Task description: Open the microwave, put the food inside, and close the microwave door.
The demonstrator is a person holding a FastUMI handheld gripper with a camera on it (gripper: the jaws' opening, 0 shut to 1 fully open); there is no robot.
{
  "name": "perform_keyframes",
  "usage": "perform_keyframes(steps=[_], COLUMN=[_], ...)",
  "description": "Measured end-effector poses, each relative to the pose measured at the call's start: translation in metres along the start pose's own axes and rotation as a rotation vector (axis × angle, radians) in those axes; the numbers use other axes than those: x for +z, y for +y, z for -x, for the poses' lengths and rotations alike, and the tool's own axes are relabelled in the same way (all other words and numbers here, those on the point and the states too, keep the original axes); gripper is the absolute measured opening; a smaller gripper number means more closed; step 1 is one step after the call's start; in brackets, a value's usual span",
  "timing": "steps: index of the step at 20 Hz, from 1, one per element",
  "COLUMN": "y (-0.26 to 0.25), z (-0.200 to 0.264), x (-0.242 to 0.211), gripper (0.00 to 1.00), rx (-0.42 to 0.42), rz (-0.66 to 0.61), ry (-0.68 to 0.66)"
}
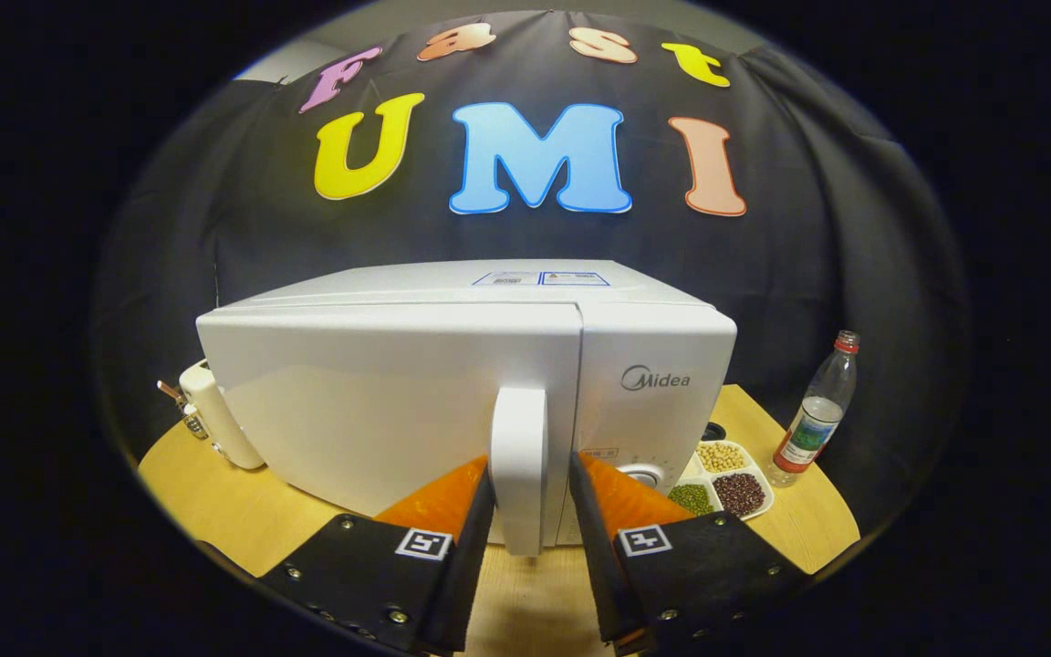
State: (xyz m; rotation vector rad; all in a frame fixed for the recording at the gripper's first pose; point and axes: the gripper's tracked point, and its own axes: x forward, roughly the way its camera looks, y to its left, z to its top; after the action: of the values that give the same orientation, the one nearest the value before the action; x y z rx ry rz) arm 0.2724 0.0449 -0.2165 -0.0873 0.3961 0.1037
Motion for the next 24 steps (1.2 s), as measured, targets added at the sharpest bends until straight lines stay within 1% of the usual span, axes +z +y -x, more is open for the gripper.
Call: perform_keyframes(steps=[1,4,5,6,7,8,11,14,17,19,21,24], y=[-0.001,0.0,0.008,0.005,0.005,0.005,0.008,0.008,0.008,0.012,0.015,0.022], z=[0.003,0.002,0.001,0.043,0.007,0.006,0.006,0.011,0.013,0.022,0.038,0.06], x=[0.0,-0.001,-0.001,0.009,-0.003,-0.003,-0.006,-0.005,-0.005,-0.008,-0.014,-0.022], gripper=[0.43,0.43,0.34,0.34,0.15,0.15,0.15,0.15,0.15,0.11,0.11,0.11], rx=[-0.011,-0.017,0.025,0.001,0.012,0.027,0.064,0.053,0.046,0.048,0.053,0.061], rz=[0.002,-0.043,-0.059,-0.071,-0.066,-0.06,-0.094,-0.105,-0.106,-0.074,-0.013,-0.035], ry=[-0.003,0.018,0.012,0.021,0.017,0.024,0.062,0.082,0.073,0.066,0.041,0.068])
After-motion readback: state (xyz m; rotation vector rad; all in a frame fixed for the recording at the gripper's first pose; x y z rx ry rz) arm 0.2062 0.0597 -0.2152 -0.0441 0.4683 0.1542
